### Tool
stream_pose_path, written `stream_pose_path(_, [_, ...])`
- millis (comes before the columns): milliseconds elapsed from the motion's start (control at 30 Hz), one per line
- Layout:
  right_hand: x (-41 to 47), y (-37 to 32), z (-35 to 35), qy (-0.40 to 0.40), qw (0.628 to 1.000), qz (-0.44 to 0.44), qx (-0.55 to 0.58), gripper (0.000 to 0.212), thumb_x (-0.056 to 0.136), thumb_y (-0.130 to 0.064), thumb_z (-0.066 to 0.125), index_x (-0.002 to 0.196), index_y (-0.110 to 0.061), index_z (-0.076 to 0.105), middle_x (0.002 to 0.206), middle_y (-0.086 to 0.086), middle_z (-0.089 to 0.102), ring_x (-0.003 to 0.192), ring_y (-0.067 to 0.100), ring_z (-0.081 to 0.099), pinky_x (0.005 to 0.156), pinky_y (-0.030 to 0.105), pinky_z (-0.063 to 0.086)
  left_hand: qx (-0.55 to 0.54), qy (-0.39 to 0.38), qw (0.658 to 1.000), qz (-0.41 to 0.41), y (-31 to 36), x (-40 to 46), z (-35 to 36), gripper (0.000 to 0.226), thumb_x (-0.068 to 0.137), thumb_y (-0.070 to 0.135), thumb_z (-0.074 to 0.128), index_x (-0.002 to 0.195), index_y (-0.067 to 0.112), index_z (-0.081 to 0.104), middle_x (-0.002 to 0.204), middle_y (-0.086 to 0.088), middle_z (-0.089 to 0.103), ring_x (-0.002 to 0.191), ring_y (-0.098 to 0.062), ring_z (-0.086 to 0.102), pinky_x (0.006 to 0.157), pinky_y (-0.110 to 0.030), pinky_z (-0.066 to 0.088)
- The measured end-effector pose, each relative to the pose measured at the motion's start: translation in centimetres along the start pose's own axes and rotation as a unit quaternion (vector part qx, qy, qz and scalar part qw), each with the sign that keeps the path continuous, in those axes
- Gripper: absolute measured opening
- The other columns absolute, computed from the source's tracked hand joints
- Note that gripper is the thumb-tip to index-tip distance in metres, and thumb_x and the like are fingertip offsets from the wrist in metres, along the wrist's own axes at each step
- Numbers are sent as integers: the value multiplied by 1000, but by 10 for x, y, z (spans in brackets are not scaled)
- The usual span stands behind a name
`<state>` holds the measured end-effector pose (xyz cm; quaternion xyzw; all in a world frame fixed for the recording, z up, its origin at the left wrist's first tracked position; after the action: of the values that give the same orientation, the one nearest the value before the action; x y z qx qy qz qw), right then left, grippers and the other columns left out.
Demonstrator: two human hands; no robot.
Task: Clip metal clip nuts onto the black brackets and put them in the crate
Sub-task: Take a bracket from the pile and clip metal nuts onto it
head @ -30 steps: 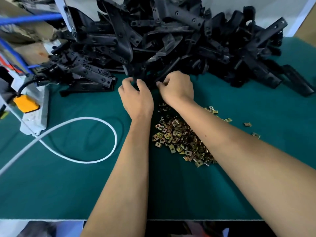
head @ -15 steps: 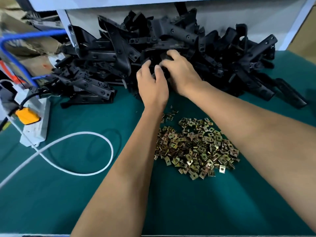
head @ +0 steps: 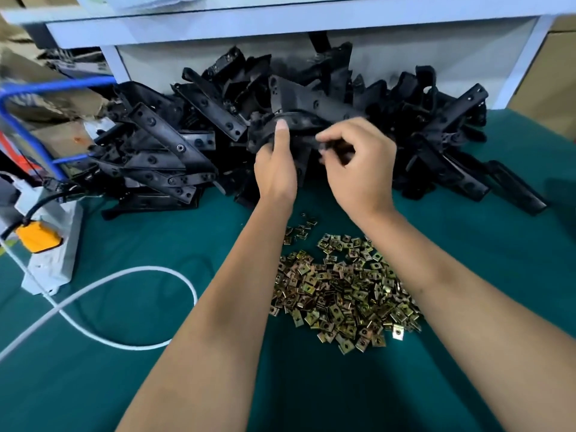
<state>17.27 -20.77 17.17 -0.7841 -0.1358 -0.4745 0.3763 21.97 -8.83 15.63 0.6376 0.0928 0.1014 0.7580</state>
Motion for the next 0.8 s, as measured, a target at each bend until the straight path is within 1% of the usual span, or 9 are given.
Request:
stream_pose_path(100, [-17, -3, -3, -81, 995, 21, 47, 29, 75, 10, 61, 93, -6, 77, 95, 3, 73, 89, 14, 67, 80, 25, 53, -111, 60, 991, -33, 7, -7, -5, 32, 95, 53, 63, 83, 25, 52, 86, 6, 60, 80, -12, 59, 73, -32, 48])
stream_pose_path(200, [-29, -3, -4, -92, 995, 42, -2, 32, 79, -2, 54, 98, -11, 77, 98, 0, 69, 93, 15, 58, 78, 24, 46, -158, 77, 980, -96, 7, -5, -16, 20, 94, 33, 64, 106, 20, 54, 105, -4, 63, 93, -24, 63, 81, -41, 56])
stream_pose_path(267, [-32, 6, -2, -85, 987, 108, -78, 29, 92, -24, 57, 116, -17, 72, 112, 1, 64, 109, 22, 53, 92, 34, 47, -147, 69, 979, -119, 0, -6, -23, 33, 93, 29, 63, 121, 14, 54, 109, -9, 64, 96, -29, 65, 85, -44, 57])
stream_pose_path(333, [-31, 15, 5, -183, 956, 207, -96, 56, 94, -50, 65, 140, -20, 56, 132, 5, 56, 127, 25, 47, 105, 38, 44, -150, 45, 978, -136, -8, -10, -26, 42, 93, 31, 64, 129, 11, 57, 116, -13, 68, 103, -33, 68, 91, -50, 58])
stream_pose_path(433, [-37, 25, 14, -267, 927, 264, -24, 70, 84, -44, 81, 144, -20, 52, 136, 3, 57, 129, 19, 51, 104, 29, 42, -167, 12, 975, -149, -16, -16, -29, 59, 88, 37, 68, 139, 12, 53, 129, -12, 66, 115, -34, 65, 98, -54, 54])
stream_pose_path(500, [-40, 32, 13, -225, 929, 293, 5, 51, 85, -33, 82, 131, -21, 65, 128, -3, 65, 122, 13, 58, 98, 24, 44, -148, 20, 982, -118, -21, -12, -35, 49, 86, 37, 69, 126, 12, 55, 122, -7, 65, 109, -27, 65, 98, -52, 54])
stream_pose_path(600, [-42, 36, 8, -186, 915, 348, 83, 12, 90, -29, 79, 98, -34, 71, 103, -17, 70, 92, -14, 62, 78, 12, 45, -112, 30, 991, -60, -19, -2, -47, 23, 91, 31, 70, 87, 17, 52, 84, -1, 63, 77, -18, 61, 79, -38, 56])
stream_pose_path(667, [-41, 35, 6, -141, 915, 356, 128, 16, 92, -22, 76, 88, -35, 68, 90, -16, 70, 76, -15, 63, 68, 8, 47, -123, 75, 989, -30, -12, 6, -60, 18, 94, 23, 70, 82, 18, 58, 72, 3, 68, 67, -15, 64, 72, -33, 56])
stream_pose_path(800, [-33, 38, -5, -21, 864, 452, 222, 4, 96, -17, 72, 97, -20, 73, 89, -6, 75, 79, 3, 69, 77, 26, 56, -145, 215, 965, 29, -6, 27, -93, 11, 98, 15, 65, 91, 12, 58, 102, -13, 71, 95, -27, 72, 87, -43, 62])
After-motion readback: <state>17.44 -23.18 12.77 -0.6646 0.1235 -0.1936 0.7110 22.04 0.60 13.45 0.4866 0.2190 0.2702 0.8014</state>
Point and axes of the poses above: each hand's wrist, its own x-axis towards the middle knuckle, its own z-axis out of the palm, y = z × x, the point moved 1 cm from there along x, towards the middle knuckle
